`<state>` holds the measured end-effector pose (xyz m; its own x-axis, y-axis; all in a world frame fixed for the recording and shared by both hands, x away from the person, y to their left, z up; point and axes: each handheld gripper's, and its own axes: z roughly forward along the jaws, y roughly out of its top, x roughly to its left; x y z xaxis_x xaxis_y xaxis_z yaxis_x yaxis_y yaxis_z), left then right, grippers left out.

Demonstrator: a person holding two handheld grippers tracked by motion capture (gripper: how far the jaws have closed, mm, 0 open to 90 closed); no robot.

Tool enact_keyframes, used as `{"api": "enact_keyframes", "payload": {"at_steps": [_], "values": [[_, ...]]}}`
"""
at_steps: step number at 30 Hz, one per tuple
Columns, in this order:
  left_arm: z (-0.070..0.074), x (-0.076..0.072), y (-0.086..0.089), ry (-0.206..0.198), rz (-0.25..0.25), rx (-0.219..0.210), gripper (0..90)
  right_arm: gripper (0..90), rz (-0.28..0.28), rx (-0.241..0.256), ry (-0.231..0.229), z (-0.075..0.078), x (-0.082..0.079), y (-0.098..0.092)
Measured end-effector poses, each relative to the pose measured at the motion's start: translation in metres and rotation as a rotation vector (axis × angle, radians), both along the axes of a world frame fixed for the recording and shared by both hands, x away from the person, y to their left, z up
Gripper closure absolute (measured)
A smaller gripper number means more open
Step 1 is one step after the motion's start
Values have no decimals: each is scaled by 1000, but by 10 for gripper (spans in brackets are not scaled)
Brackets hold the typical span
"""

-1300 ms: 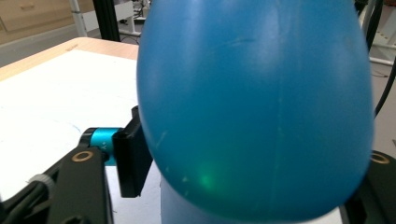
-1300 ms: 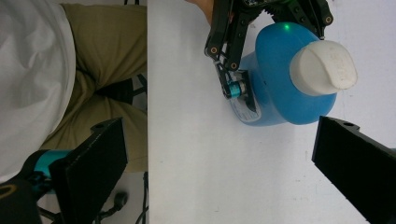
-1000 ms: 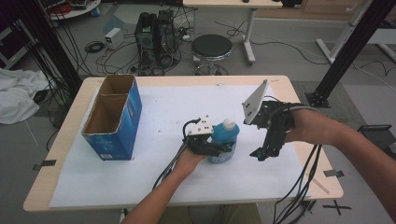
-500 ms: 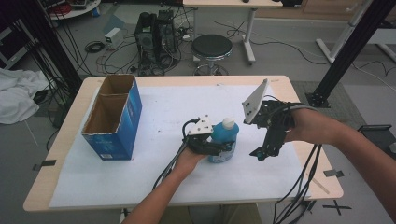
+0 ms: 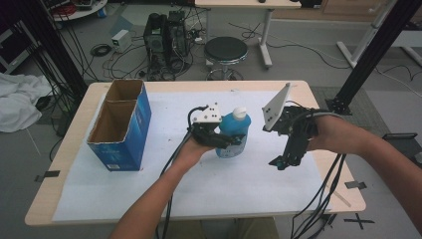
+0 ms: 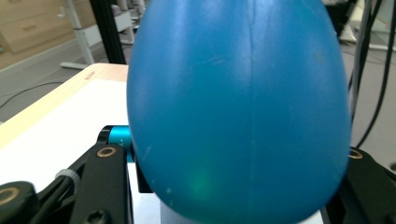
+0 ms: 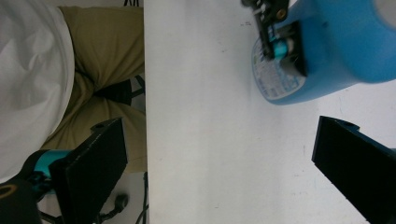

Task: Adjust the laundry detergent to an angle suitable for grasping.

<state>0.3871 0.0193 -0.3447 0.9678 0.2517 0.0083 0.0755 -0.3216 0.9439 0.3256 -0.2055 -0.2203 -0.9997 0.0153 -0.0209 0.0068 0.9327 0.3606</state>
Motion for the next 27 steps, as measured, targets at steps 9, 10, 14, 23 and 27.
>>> {"api": "enact_keyframes", "payload": {"at_steps": [9, 10, 14, 23, 27], "values": [[3, 22, 4, 20, -185, 30, 433, 26, -14, 10, -3, 1, -1, -4], [1, 23, 4, 40, -205, 23, 433, 26, -14, 10, -3, 2, -1, -4], [-6, 22, 1, 75, -286, 6, 433, 26, -19, 7, -2, 2, -1, -4], [-12, 21, -1, 62, -405, 53, 433, 26, -21, 10, 1, 2, 2, -4], [-13, 20, -2, 53, -430, 61, 434, 26, -27, 10, 5, 2, 3, -5]]}}
